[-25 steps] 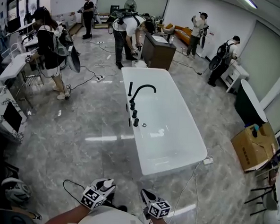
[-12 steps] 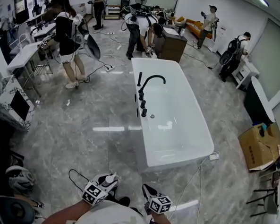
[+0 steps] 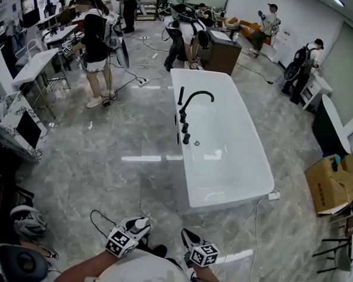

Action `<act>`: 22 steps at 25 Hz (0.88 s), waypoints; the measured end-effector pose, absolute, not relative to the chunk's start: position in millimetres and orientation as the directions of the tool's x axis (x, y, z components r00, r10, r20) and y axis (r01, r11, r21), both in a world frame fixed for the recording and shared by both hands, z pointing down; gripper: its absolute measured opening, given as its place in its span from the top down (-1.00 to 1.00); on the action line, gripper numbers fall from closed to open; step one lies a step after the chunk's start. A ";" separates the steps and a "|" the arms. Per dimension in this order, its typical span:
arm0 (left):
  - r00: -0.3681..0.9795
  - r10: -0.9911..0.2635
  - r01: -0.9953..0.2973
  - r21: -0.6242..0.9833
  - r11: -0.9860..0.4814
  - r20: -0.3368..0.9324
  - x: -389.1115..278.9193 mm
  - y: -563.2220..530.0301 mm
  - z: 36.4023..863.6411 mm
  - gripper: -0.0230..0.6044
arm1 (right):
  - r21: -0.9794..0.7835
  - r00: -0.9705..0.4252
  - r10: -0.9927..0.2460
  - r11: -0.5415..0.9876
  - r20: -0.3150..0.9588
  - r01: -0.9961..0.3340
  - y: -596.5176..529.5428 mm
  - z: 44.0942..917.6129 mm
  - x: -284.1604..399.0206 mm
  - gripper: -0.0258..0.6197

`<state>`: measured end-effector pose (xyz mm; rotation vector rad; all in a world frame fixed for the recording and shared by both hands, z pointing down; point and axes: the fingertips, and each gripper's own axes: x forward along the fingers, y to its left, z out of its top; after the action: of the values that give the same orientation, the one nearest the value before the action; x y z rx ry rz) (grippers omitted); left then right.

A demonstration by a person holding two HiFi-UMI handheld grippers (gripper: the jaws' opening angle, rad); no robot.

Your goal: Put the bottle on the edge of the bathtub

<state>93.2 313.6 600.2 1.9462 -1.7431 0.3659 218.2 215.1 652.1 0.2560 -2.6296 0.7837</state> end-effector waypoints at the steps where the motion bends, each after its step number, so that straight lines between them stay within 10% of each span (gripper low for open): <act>1: 0.147 -0.847 -0.981 0.185 -0.059 0.510 91.7 311.7 600.3 0.44 | -0.487 -0.909 -0.065 0.828 0.411 -0.279 214.0 651.9 217.0 0.90; 22: 0.245 -0.839 -0.965 0.201 -0.166 0.486 18.7 248.1 598.4 0.44 | -0.454 -0.883 -0.183 0.802 0.431 -0.388 168.3 642.7 157.8 0.90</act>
<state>18.7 248.1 598.4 2.0590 -1.6427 0.3618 157.8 168.3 642.7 0.4316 -2.6210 0.7725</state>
